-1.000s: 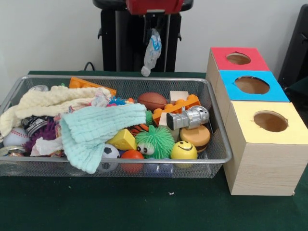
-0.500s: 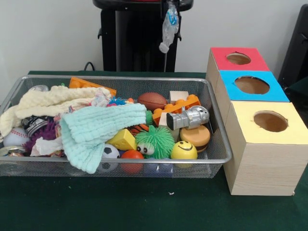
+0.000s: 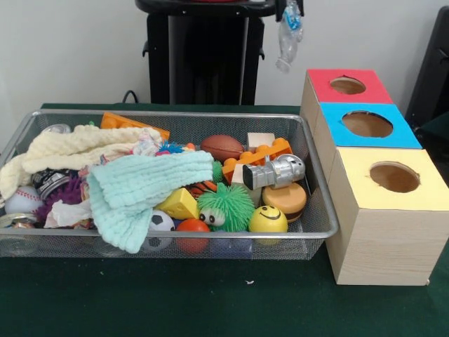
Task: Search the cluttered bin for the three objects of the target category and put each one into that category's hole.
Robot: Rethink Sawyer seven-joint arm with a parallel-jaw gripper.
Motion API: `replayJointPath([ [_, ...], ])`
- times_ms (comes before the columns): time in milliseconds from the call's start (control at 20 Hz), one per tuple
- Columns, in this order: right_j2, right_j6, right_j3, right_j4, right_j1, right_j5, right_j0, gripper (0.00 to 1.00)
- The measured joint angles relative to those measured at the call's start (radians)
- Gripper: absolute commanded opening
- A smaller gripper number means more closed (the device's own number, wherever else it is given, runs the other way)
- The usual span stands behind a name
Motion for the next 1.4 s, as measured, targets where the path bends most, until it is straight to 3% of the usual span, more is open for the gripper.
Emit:
replayJointPath([
  [600, 0.004, 0.0, 0.073, 0.087, 0.004, -0.072, 0.077, 0.0],
  [1400, 0.006, 0.0, 0.075, 0.157, 0.064, -0.189, 0.148, 0.0],
])
